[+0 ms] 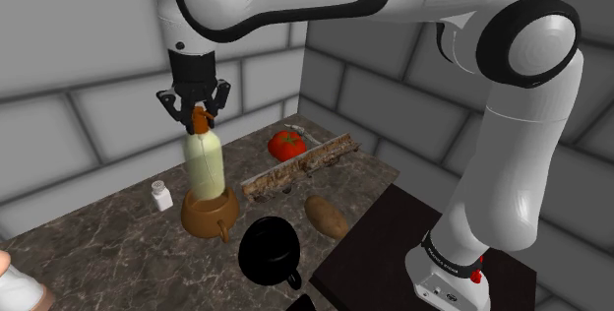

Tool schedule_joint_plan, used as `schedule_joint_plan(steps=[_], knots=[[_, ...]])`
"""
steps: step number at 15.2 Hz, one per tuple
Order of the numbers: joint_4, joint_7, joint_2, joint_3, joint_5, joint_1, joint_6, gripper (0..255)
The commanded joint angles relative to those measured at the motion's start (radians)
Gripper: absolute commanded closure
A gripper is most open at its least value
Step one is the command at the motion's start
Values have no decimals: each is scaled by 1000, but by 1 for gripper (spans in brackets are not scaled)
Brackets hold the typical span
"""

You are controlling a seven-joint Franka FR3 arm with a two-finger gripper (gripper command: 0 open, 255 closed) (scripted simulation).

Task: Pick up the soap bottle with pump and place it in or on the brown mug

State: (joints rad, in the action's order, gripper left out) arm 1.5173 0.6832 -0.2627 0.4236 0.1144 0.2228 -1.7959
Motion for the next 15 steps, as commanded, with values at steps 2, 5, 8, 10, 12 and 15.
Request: schedule_joint_plan(steps=[2, 5, 8, 10, 12, 15], knots=[[43, 1, 1, -1, 0, -3, -43, 255], [80, 2, -1, -3, 2, -5, -82, 255], [119, 5, -7, -4, 6, -6, -126, 255], [119, 5, -7, -4, 6, -6, -126, 255], [119, 5, -7, -4, 6, -6, -126, 255], [119, 5, -7, -4, 6, -6, -126, 255]])
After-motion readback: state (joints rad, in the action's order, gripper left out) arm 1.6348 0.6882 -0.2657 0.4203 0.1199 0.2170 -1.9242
